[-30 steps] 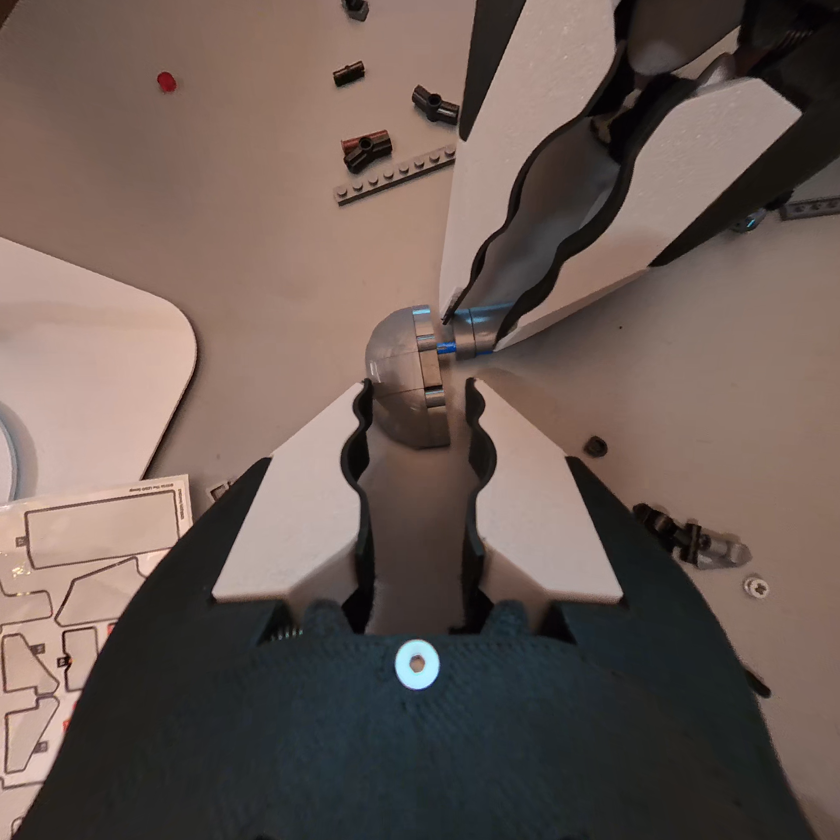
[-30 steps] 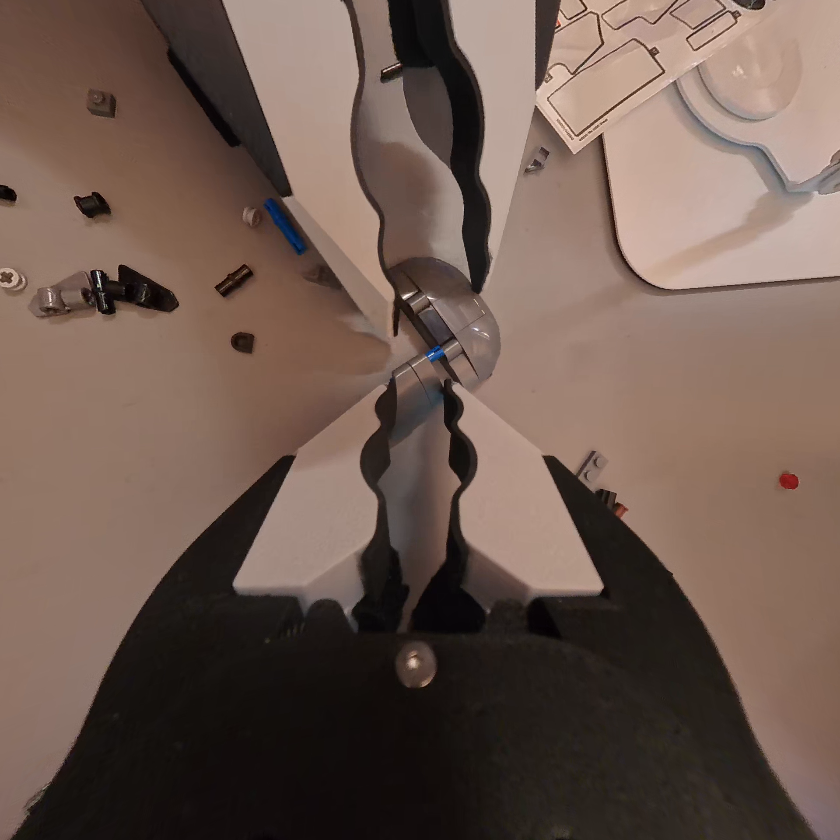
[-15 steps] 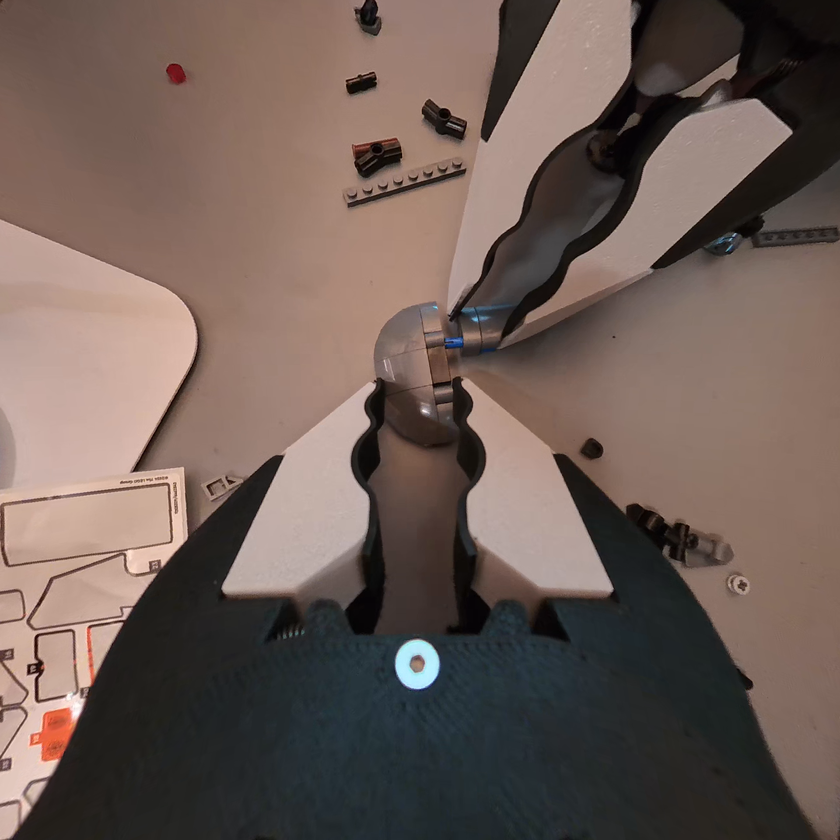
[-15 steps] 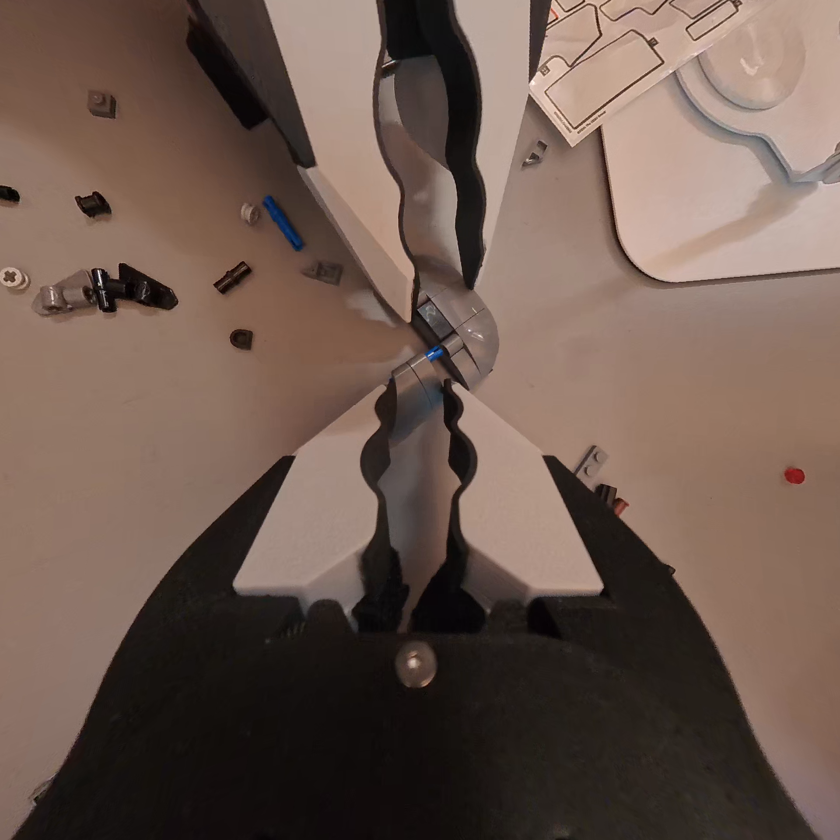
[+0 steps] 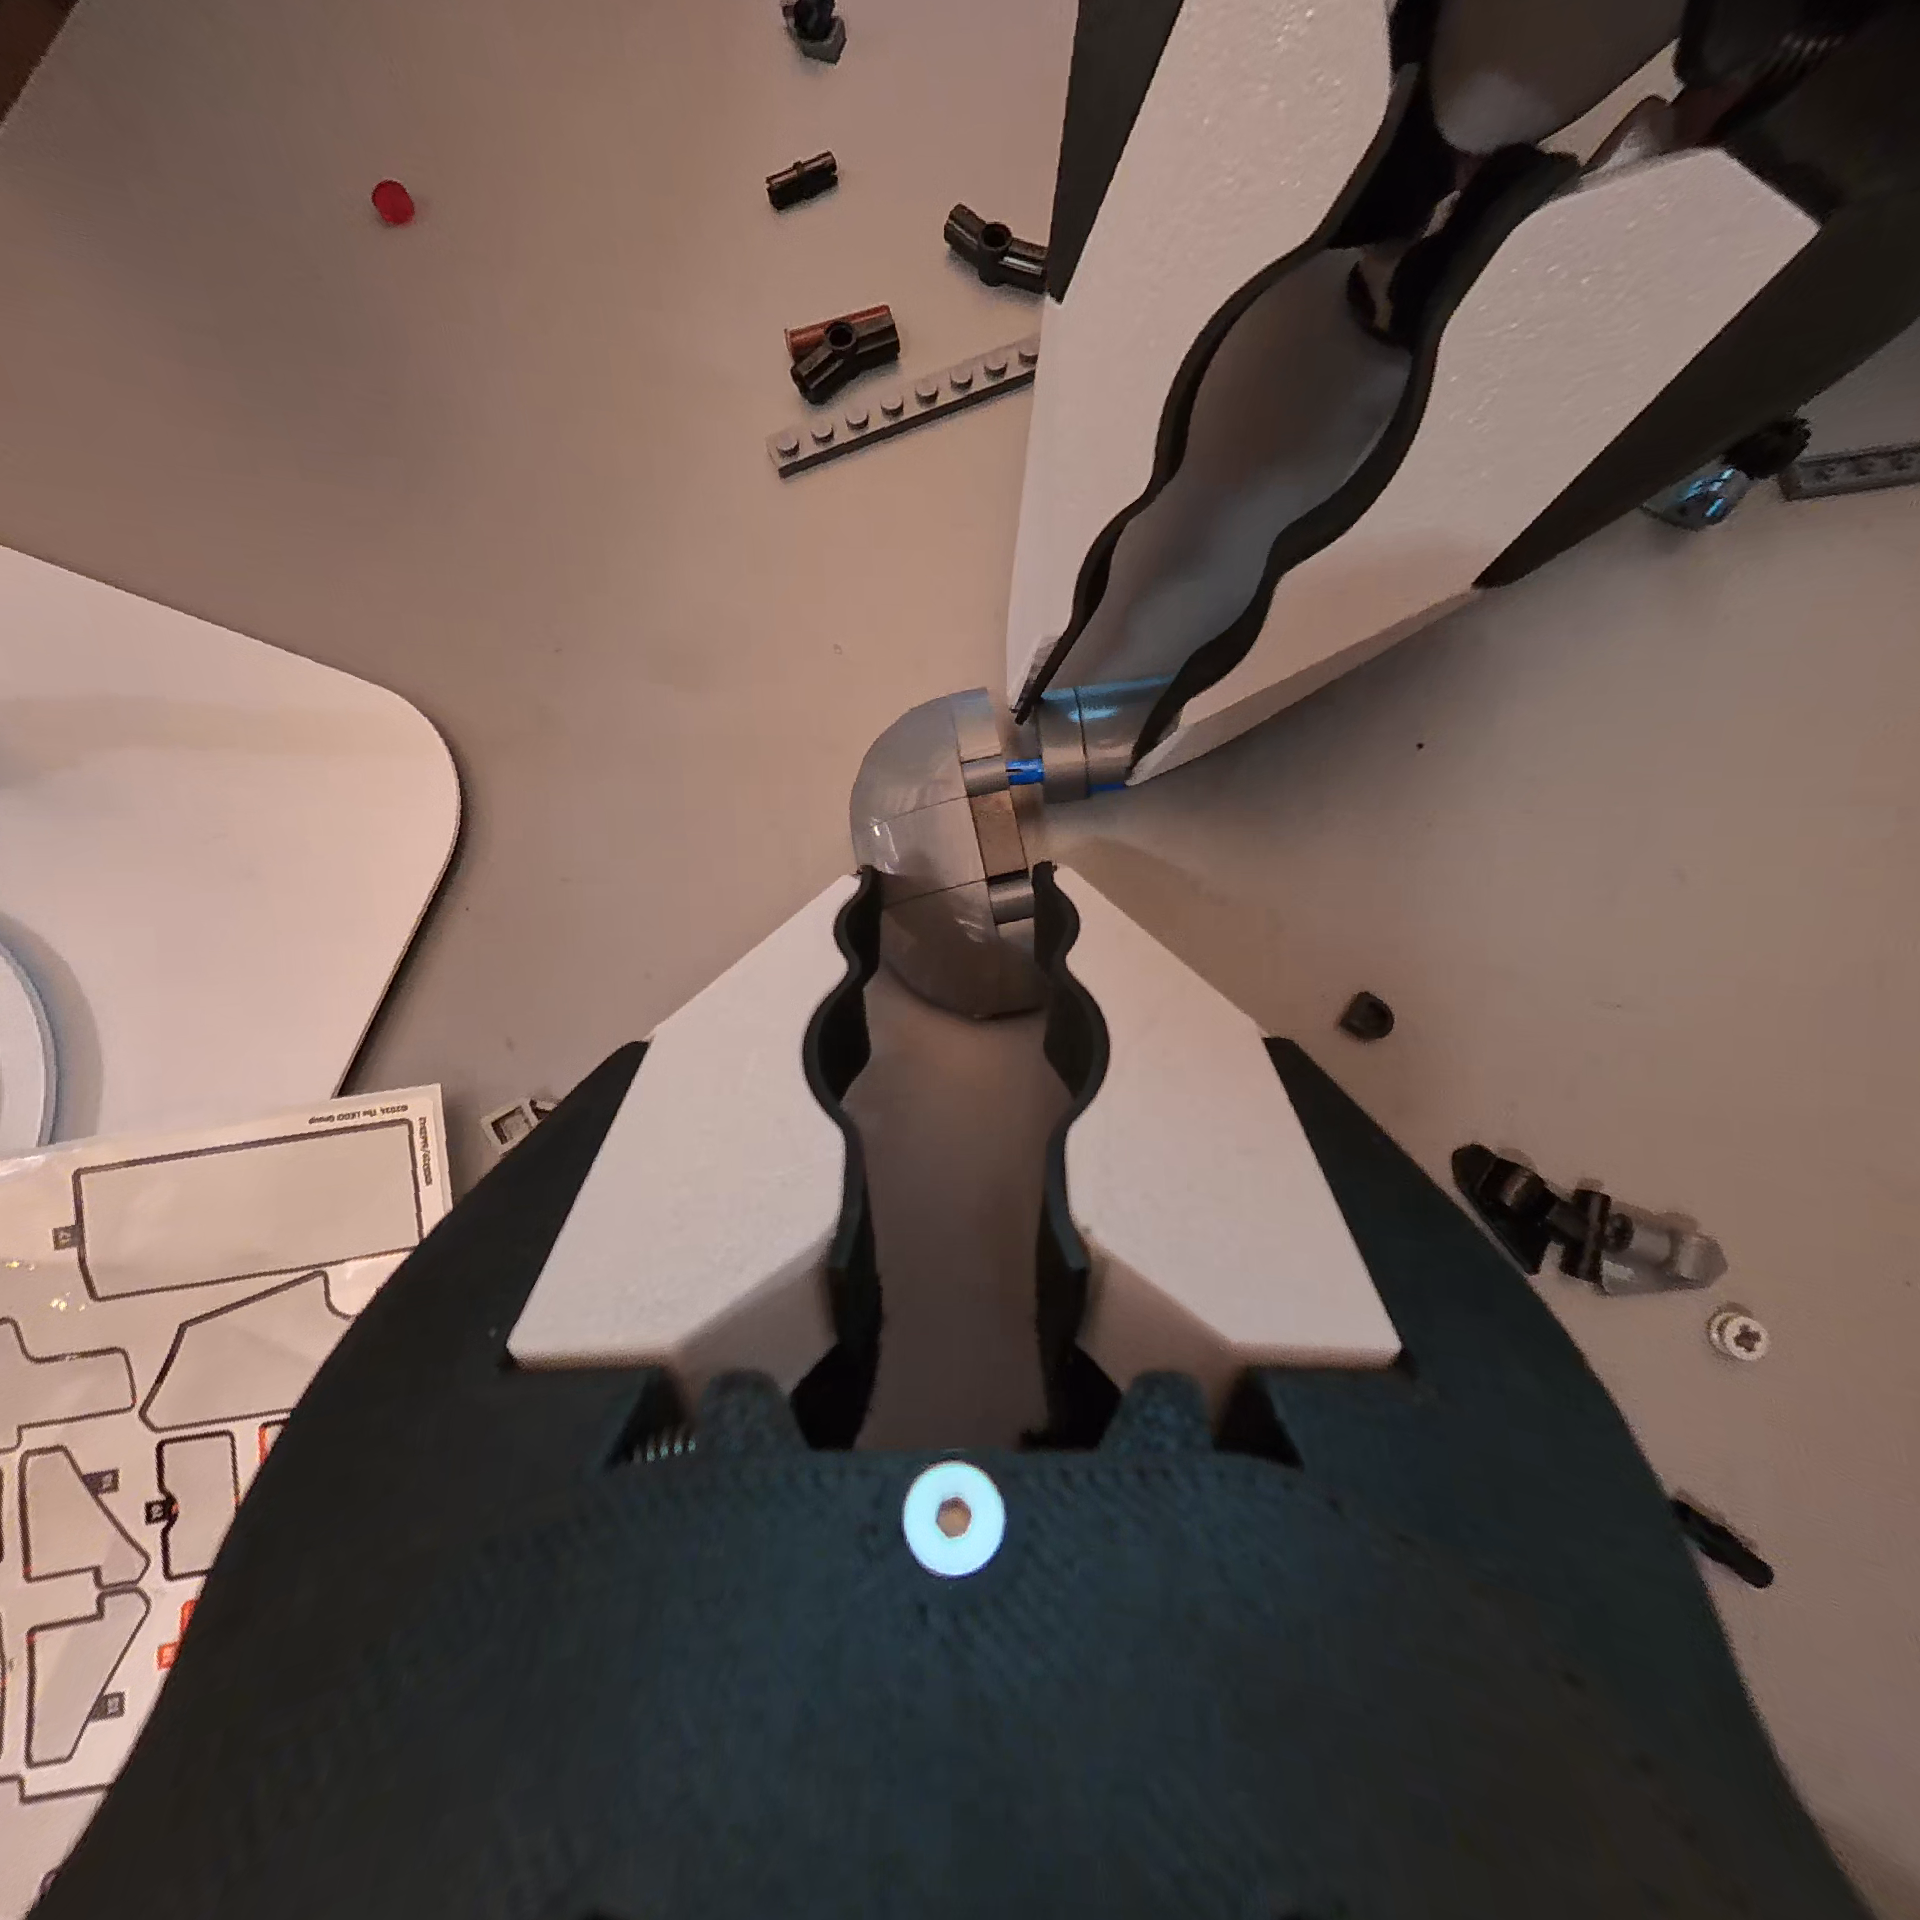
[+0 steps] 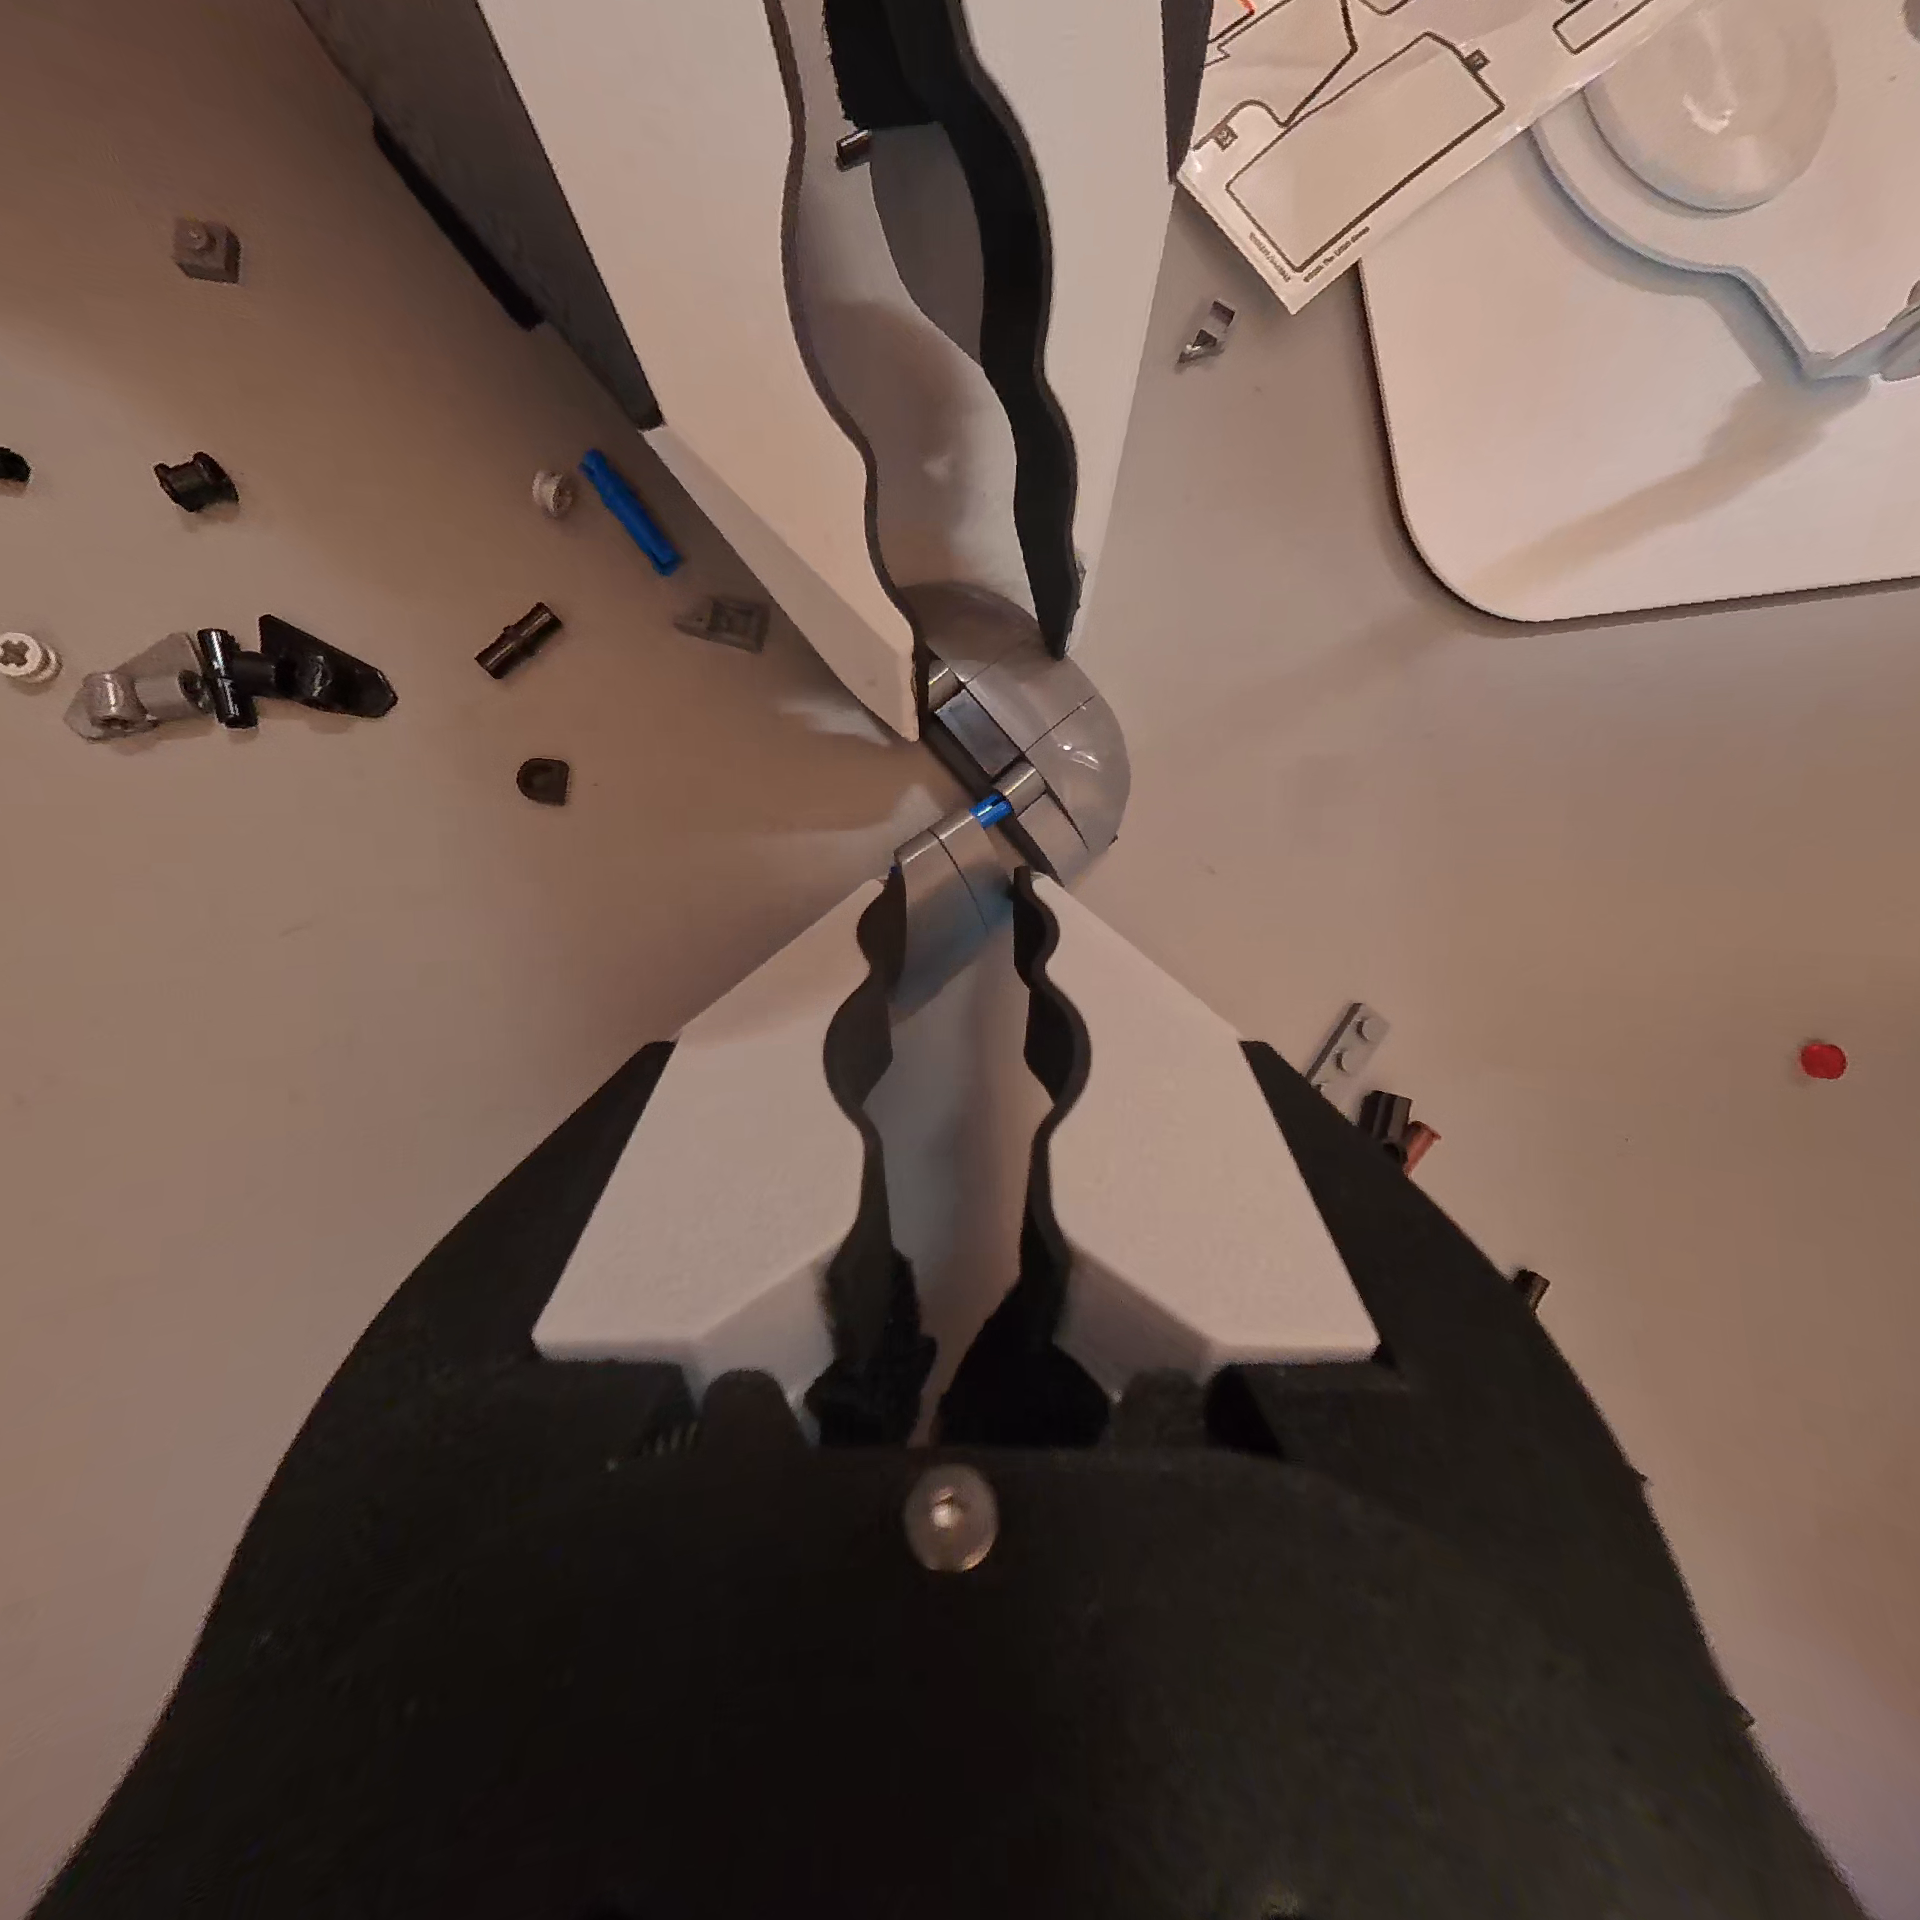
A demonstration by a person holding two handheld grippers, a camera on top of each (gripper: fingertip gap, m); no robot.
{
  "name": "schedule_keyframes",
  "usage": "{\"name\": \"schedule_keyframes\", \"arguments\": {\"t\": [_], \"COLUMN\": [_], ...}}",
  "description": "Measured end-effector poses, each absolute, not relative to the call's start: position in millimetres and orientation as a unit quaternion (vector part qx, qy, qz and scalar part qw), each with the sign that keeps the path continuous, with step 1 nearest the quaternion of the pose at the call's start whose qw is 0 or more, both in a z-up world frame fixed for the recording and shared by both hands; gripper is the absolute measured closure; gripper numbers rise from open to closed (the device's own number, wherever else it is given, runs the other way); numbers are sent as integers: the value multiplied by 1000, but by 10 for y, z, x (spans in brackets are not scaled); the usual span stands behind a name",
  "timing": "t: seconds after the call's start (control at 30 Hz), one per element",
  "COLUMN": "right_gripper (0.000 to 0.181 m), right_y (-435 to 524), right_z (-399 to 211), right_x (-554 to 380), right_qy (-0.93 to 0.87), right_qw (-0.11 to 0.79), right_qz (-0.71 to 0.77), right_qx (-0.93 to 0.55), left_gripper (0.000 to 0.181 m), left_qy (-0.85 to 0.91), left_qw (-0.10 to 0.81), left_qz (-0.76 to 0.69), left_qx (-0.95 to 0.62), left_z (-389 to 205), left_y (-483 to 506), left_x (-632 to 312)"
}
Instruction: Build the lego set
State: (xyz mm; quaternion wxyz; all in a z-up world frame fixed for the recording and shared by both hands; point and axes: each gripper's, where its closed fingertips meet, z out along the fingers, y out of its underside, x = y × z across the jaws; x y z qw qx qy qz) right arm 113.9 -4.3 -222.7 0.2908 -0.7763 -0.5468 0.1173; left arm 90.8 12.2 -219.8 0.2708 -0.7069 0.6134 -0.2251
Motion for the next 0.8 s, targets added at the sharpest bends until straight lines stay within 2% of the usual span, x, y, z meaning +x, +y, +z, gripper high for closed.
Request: {"name": "schedule_keyframes", "arguments": {"t": [0.33, 0.37, 0.4, 0.43, 0.53, 0.6, 0.73, 0.8], "right_gripper": [163, 163, 163, 163, 163, 163, 163, 163], "right_y": [-47, -46, -41, -26, -28, -35, -67, -72], "right_z": [-2232, -2232, -2233, -2234, -2234, -2235, -2236, -2236], "right_x": [1146, 1147, 1148, 1141, 1129, 1131, 1127, 1130], "right_qy": [-557, -561, -564, -565, -574, -572, -579, -580], "right_qw": [286, 287, 289, 294, 297, 297, 292, 291], "right_qz": [96, 92, 90, 88, 90, 99, 96, 98], "right_qx": [-774, -771, -768, -766, -758, -758, -755, -754], "left_gripper": [161, 164, 181, 181, 181, 181, 181, 166], "left_qy": [639, 647, 666, 670, 697, 670, 639, 615], "left_qw": [289, 292, 277, 249, 263, 269, 297, 313], "left_qz": [-207, -207, -262, -287, -195, -247, -244, -229], "left_qx": [-682, -673, -642, -638, -638, -646, -666, -687], "left_z": [-2185, -2172, -2115, -2172, -2249, -2090, -1917, -1799], "left_y": [94, 68, -141, -293, -171, -156, 30, 182], "left_x": [956, 974, 1058, 1130, 1105, 1091, 870, 726]}}
